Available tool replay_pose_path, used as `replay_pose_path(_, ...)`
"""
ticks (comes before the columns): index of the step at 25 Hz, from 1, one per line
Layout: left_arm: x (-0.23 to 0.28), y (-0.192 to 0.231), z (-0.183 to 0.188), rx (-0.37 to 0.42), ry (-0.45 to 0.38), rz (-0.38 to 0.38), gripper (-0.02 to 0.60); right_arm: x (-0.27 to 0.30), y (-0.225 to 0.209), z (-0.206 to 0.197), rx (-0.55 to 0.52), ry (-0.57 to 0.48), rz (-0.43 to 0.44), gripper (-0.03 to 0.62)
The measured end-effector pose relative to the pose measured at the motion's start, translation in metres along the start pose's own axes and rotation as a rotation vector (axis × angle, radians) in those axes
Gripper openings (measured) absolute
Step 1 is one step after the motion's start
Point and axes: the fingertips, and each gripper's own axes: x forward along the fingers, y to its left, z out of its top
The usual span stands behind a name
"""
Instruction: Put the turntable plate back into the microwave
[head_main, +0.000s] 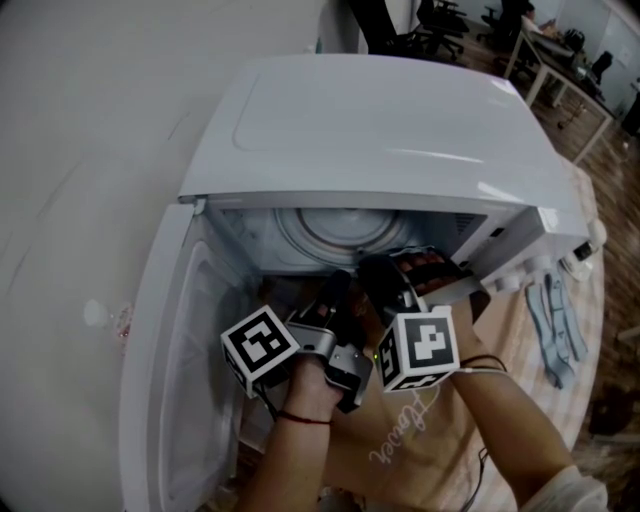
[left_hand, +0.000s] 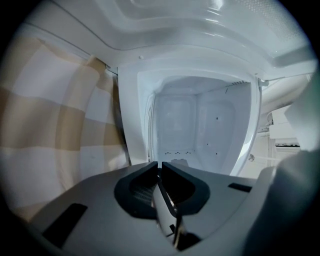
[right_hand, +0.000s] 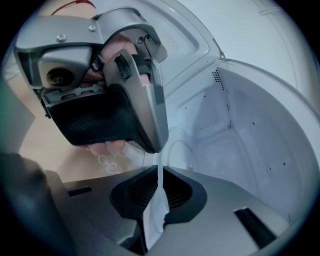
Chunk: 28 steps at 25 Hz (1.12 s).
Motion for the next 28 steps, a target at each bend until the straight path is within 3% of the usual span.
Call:
replay_pose_path(6,-0.014,0.006,-0.008,-0.012,0.015,0.008,0.026,-0.001,0.003,0.0,-0.04,0.019,-0.012,0.054)
replay_pose_path(20,-0.027,0.007,-0.023,-0.026,0.058,-0.013,0.025,-0.01,0.004,0.0,0.031,0.021,-0.03,0.054)
replay_pose_path(28,-0.028,-0.005,-0.032,0.005,0.069,-0.045,0.023,-0.032,-0.003,0.001,0.21,-0.026,-0.073,0.054)
